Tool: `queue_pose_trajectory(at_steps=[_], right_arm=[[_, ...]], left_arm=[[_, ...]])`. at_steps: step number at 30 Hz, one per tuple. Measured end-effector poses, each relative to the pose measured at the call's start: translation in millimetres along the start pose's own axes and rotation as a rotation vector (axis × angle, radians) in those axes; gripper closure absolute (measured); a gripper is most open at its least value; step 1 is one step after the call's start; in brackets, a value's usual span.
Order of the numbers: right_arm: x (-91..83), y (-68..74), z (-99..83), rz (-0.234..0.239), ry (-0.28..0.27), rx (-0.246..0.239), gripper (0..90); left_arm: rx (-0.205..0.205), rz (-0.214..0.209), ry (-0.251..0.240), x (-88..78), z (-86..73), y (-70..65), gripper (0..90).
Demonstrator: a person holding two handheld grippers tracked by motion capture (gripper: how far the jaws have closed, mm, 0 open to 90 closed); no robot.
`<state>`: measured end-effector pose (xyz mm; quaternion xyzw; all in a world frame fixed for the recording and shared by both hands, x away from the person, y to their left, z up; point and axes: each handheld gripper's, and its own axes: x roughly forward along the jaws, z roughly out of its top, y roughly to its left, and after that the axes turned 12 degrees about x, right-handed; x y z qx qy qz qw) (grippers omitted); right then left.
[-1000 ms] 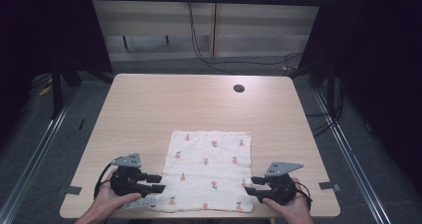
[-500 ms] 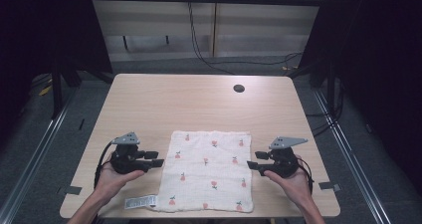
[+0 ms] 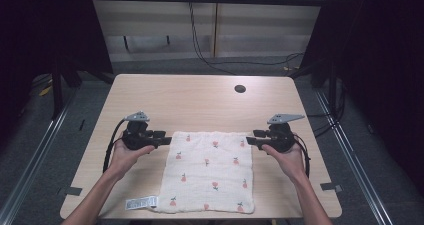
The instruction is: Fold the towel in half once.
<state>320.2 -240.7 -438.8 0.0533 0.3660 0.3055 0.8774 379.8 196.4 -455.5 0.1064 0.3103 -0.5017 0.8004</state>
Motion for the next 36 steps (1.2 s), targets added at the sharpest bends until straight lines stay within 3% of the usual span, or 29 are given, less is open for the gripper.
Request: queue_pose_trajectory(at_steps=[1,4,6,7,10,20,23,30,36], right_arm=[[1.5,-2.1,1.7,-0.010,-0.004,0.001,55.6],[4.8,-9.1,6.9,-0.015,-0.030,0.008,55.6],[6.5,-13.0,10.3,0.003,-0.034,0.016,56.0],[7.8,-14.3,11.1,0.001,-0.035,0.017,56.4],[19.3,-20.7,10.9,-0.029,-0.007,0.019,57.3],[51.8,-43.1,6.2,-0.096,0.043,0.063,58.9],[58.9,-46.1,2.2,-0.114,0.078,0.070,59.0],[64.6,-50.2,-3.8,-0.126,0.090,0.079,60.0],[69.6,-50.2,-5.0,-0.144,0.102,0.057,63.9]], left_arm=[[0.011,0.018,0.017,3.8,2.5,1.6,52.7],[0.016,0.021,0.007,11.8,6.3,4.6,53.4],[0.021,0.027,0.001,15.2,5.9,6.8,54.3],[0.005,0.026,0.002,17.9,4.7,9.3,54.3],[0.007,0.030,0.034,26.9,3.3,15.7,54.4],[-0.050,0.051,0.047,43.4,-9.0,30.1,56.5],[-0.054,0.059,0.066,47.2,-12.6,33.6,58.6],[-0.082,0.061,0.044,53.8,-16.0,37.8,58.9],[-0.070,0.063,0.050,56.4,-14.4,39.0,60.2]])
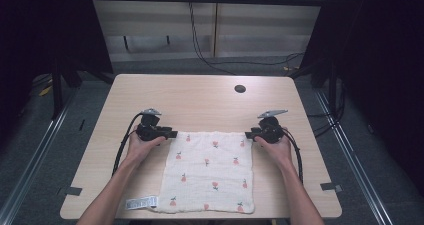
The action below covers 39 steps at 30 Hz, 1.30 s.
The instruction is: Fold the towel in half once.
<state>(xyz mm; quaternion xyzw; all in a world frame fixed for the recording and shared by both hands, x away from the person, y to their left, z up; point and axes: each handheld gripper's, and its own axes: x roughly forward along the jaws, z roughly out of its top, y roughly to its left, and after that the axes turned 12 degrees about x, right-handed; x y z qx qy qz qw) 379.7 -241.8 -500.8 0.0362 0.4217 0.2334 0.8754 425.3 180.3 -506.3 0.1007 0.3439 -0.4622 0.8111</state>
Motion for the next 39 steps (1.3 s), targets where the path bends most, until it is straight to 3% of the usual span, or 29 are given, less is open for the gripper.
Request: queue_pose_trajectory(at_steps=[5,7,12,19,28,32,39], right_arm=[[1.6,3.3,-0.4,-0.003,0.013,-0.010,75.6],[2.7,3.3,-0.6,0.012,0.009,-0.021,81.3],[2.4,3.3,-0.7,0.039,0.008,0.002,87.1],[-1.7,5.3,0.4,0.076,0.000,-0.008,87.8],[-12.2,1.9,3.6,0.121,-0.056,0.033,88.5],[-17.7,2.8,6.7,0.150,-0.082,0.040,88.5],[-26.9,6.0,17.9,0.142,-0.129,0.027,88.7]], left_arm=[[0.022,0.005,0.003,3.0,2.1,-2.5,63.1],[0.061,0.005,0.011,4.5,3.3,-3.8,65.3],[0.109,0.019,0.045,6.4,6.6,-7.1,80.7],[0.070,-0.009,0.006,4.2,0.3,-6.5,86.8],[0.052,-0.036,-0.053,-12.3,2.1,-6.4,87.4],[0.065,-0.029,-0.061,-19.9,5.3,-7.2,87.5],[0.074,-0.002,-0.103,-34.1,19.2,-7.9,87.4]])
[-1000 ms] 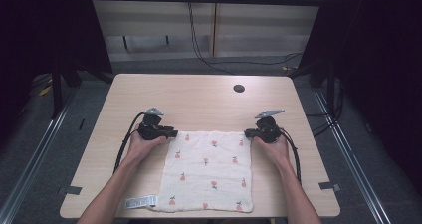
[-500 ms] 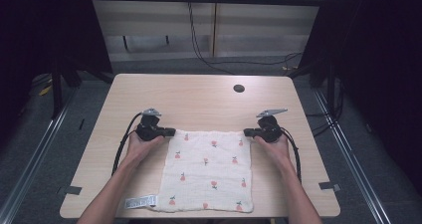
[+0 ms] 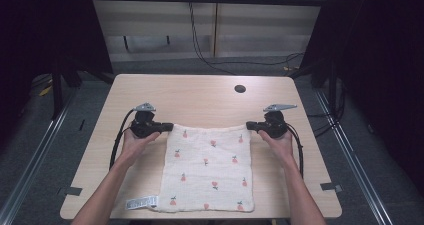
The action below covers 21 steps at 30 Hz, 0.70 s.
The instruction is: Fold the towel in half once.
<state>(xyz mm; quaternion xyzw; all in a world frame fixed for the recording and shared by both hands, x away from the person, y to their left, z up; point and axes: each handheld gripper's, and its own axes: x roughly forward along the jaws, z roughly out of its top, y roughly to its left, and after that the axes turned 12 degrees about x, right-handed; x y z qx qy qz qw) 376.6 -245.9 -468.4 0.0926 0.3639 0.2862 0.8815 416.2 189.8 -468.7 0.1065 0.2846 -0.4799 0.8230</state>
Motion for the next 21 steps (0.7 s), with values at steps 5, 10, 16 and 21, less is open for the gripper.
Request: queue_pose_trajectory(at_steps=[5,10,16,21], right_arm=[[-3.4,2.5,10.3,-0.002,-0.028,-0.007,88.8],[-9.2,5.9,12.6,0.018,-0.050,-0.007,88.8],[-14.3,11.9,-0.6,0.054,-0.010,0.002,88.7],[-24.5,20.9,-5.0,0.072,-0.001,-0.016,88.7]], left_arm=[[-0.008,0.007,-0.031,-3.1,6.4,1.5,87.5],[-0.005,-0.007,-0.038,-7.3,1.3,-1.6,87.5],[-0.018,-0.035,-0.067,-12.9,-10.2,-10.5,87.5],[0.017,-0.033,-0.078,-22.2,-5.6,-18.7,87.5]])
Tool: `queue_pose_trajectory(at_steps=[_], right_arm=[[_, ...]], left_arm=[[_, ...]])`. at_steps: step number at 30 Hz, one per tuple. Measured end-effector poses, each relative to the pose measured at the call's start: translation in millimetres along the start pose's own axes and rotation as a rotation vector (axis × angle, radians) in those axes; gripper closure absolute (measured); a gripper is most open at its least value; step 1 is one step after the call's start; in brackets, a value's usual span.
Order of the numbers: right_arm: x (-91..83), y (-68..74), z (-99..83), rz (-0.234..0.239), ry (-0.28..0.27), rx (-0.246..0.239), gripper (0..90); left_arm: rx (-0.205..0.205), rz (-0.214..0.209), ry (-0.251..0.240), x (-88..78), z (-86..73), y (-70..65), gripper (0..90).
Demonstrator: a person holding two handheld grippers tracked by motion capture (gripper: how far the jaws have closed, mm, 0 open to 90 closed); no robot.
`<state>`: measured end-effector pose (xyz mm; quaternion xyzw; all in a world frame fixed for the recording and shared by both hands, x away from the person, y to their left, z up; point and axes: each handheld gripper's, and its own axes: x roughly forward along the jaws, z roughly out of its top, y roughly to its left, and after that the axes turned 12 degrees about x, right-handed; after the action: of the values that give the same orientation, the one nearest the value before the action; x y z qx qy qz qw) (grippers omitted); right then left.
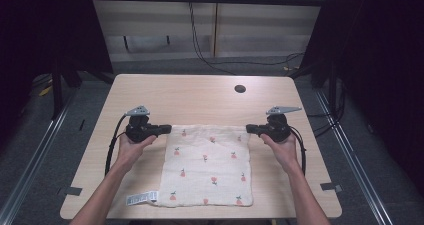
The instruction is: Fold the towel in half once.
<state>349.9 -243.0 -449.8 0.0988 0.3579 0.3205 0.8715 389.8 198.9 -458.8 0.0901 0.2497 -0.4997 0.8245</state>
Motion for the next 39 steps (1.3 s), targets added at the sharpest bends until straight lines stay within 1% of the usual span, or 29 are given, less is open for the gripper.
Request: queue_pose_trajectory(at_steps=[2,3,6,7,9,10,11,12,13,15,16,17,18,21,23,25,26,28,30,31,32,34,35,36,39], right_arm=[[-4.2,5.5,-0.8,0.004,0.000,-0.015,88.8],[-6.2,7.4,-1.4,0.006,-0.001,-0.017,88.8],[-16.1,16.0,-2.7,0.033,-0.025,-0.027,88.8],[-19.1,18.4,-2.9,0.035,-0.023,-0.039,88.8],[-24.0,22.6,-3.3,0.035,-0.022,-0.048,88.8],[-26.6,24.1,-3.6,0.038,-0.023,-0.050,88.9],[-28.7,24.9,-4.0,0.042,-0.024,-0.053,88.9],[-30.4,25.7,-4.7,0.050,-0.021,-0.045,88.9],[-31.1,26.1,-5.3,0.054,-0.018,-0.044,88.9],[-32.5,28.5,-8.3,0.047,-0.006,-0.051,88.9],[-33.0,28.6,-9.3,0.048,-0.002,-0.055,88.9],[-34.6,29.2,-11.2,0.045,0.001,-0.055,88.9],[-35.4,29.0,-12.3,0.047,-0.005,-0.057,88.9],[-41.0,31.4,-17.0,0.051,-0.015,-0.049,88.9],[-44.5,34.2,-19.7,0.058,-0.013,-0.060,89.0],[-48.1,37.8,-22.1,0.056,-0.019,-0.070,89.0],[-49.7,39.0,-23.5,0.064,-0.025,-0.071,89.0],[-51.0,40.7,-26.3,0.071,-0.030,-0.073,89.0],[-51.6,42.3,-28.4,0.066,-0.018,-0.082,89.1],[-52.6,43.7,-29.5,0.067,-0.021,-0.086,89.0],[-54.5,45.9,-30.8,0.065,-0.034,-0.096,89.0],[-59.1,51.9,-33.4,0.072,-0.043,-0.113,89.0],[-60.3,53.7,-34.5,0.071,-0.043,-0.119,89.0],[-62.3,56.1,-36.5,0.078,-0.041,-0.120,89.0],[-65.9,60.9,-41.1,0.075,-0.028,-0.135,89.1]], left_arm=[[0.004,-0.010,-0.015,-4.6,2.9,-3.8,87.6],[0.015,-0.009,-0.021,-7.4,4.5,-6.4,87.8],[0.037,-0.010,-0.028,-13.0,7.3,-14.3,87.9],[0.043,-0.008,-0.026,-14.3,7.6,-16.1,87.9],[0.049,-0.017,-0.033,-16.6,7.8,-21.4,87.9],[0.059,-0.015,-0.026,-17.4,8.0,-23.4,87.9],[0.069,-0.010,-0.017,-17.3,8.2,-26.2,87.9],[0.075,-0.009,-0.013,-17.3,8.3,-27.8,87.9],[0.070,-0.010,-0.014,-17.7,8.2,-29.5,87.9],[0.074,-0.008,-0.015,-19.7,8.2,-31.2,87.9],[0.087,-0.006,-0.005,-21.3,8.4,-32.4,88.0],[0.088,-0.009,-0.004,-22.3,8.4,-33.6,88.0],[0.094,-0.010,-0.007,-24.1,8.6,-34.8,88.0],[0.092,-0.010,-0.016,-31.2,9.3,-39.5,88.0],[0.107,-0.013,-0.016,-35.6,9.7,-42.3,88.0],[0.099,-0.024,-0.045,-41.9,9.0,-44.9,88.0],[0.105,-0.027,-0.047,-43.2,8.6,-47.0,88.0],[0.123,-0.028,-0.030,-43.9,7.1,-51.2,88.0],[0.112,-0.038,-0.030,-45.2,4.1,-53.6,88.0],[0.101,-0.041,-0.029,-46.1,2.5,-54.6,87.9],[0.095,-0.054,-0.026,-47.2,0.9,-54.9,87.9],[0.097,-0.040,-0.016,-51.2,-1.8,-57.0,87.9],[0.087,-0.048,-0.023,-54.3,-3.6,-57.6,87.9],[0.085,-0.049,-0.023,-56.9,-4.6,-58.3,88.0],[0.103,-0.039,-0.012,-64.9,-5.5,-63.4,88.0]])
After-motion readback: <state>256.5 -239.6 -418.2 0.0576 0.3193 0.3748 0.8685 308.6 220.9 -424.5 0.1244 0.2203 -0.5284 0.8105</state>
